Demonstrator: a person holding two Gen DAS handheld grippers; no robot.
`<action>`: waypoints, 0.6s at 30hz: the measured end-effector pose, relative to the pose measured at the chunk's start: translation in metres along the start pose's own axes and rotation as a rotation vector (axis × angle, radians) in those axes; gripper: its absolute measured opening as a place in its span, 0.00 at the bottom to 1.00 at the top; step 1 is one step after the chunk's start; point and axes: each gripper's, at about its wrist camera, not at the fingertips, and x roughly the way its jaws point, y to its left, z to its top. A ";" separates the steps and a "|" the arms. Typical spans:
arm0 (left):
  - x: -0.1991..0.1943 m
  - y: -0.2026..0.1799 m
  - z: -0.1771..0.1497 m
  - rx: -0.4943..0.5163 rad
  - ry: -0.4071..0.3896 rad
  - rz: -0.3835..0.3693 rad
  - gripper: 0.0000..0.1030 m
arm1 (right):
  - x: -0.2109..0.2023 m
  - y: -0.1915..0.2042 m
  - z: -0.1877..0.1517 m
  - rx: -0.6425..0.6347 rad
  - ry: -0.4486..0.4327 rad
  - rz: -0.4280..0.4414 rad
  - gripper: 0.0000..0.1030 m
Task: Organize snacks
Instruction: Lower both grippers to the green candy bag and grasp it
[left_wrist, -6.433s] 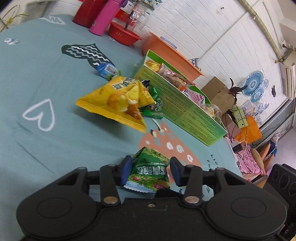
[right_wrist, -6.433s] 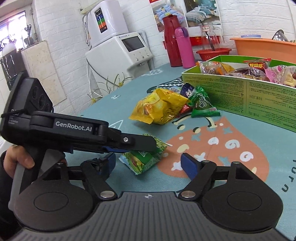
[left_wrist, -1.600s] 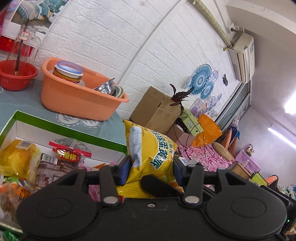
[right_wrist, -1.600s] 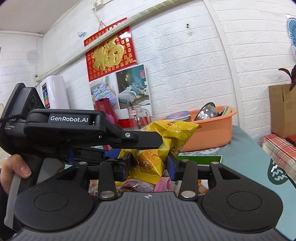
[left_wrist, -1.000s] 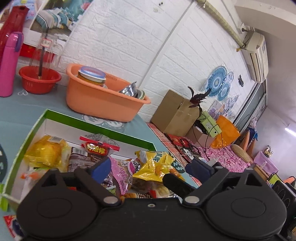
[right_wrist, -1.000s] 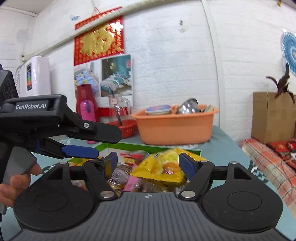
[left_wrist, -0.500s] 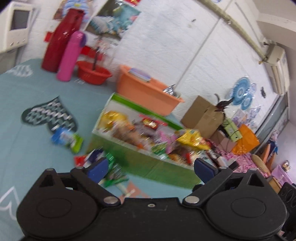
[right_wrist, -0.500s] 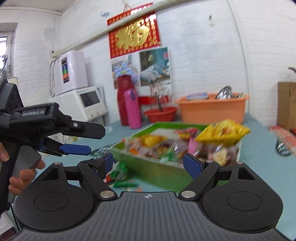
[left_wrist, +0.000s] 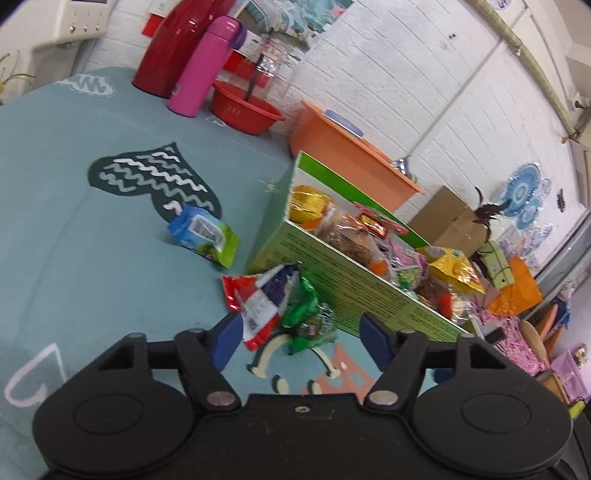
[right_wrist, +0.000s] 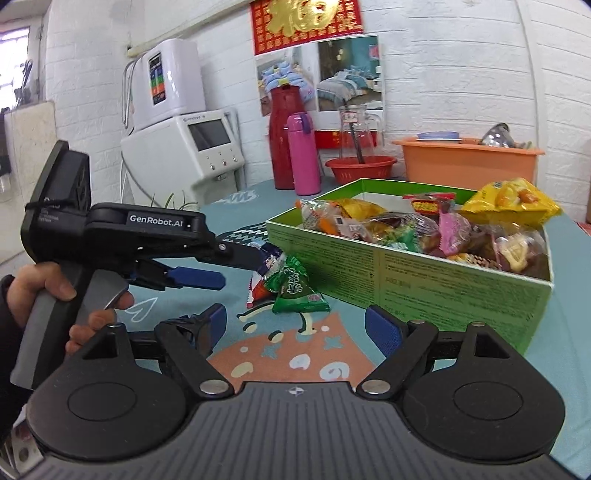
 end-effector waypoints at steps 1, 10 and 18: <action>-0.001 -0.002 -0.002 0.001 0.005 -0.013 0.77 | 0.006 0.002 0.003 -0.024 0.008 0.006 1.00; -0.013 0.007 -0.005 -0.034 -0.004 -0.038 0.73 | 0.084 0.006 0.025 -0.233 0.152 0.064 0.93; -0.004 0.009 -0.013 -0.006 0.060 -0.076 0.50 | 0.063 0.010 0.013 -0.162 0.226 0.208 0.46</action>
